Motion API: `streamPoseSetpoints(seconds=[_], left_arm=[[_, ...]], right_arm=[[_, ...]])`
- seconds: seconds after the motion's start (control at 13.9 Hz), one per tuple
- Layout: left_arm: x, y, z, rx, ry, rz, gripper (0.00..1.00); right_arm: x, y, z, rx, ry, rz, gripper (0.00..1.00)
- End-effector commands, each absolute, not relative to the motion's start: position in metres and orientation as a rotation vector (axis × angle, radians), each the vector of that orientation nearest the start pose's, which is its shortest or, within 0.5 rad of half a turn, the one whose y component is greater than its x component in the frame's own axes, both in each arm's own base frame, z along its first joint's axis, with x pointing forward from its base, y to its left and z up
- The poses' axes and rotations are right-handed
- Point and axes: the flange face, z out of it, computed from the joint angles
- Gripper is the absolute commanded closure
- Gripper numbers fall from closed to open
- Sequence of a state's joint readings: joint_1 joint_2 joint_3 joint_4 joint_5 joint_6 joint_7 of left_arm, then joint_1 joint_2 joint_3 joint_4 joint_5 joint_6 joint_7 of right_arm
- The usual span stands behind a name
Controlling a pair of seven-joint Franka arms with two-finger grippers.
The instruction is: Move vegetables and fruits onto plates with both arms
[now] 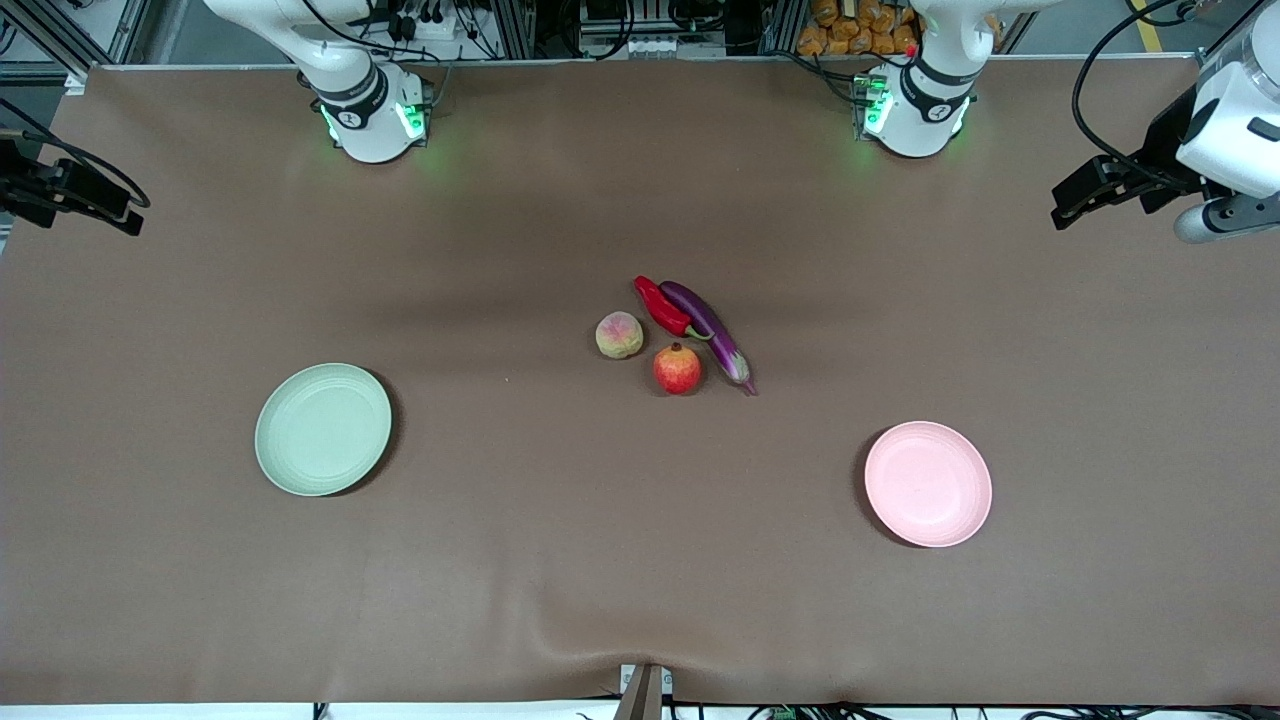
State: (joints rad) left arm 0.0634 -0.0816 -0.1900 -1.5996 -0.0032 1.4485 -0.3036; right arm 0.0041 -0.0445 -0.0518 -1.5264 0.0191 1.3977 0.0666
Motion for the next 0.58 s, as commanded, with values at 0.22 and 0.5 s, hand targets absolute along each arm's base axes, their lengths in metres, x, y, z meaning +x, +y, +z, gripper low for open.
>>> streamPoseSetpoints(seconds=[0.22,0.5], left_arm=[[0.5110,-0.0622,0.6521,-3.093,-0.264,0.120,0.00],[0.5112,-0.0633,0.6470,-3.094,-0.254,0.139,0.00]], right_arm=[[0.5215,-0.0197,0.6574,-3.098,0.185,0.115,0.00],[0.5203,-0.0239,0.6586,-3.098,0.197,0.118,0.00]])
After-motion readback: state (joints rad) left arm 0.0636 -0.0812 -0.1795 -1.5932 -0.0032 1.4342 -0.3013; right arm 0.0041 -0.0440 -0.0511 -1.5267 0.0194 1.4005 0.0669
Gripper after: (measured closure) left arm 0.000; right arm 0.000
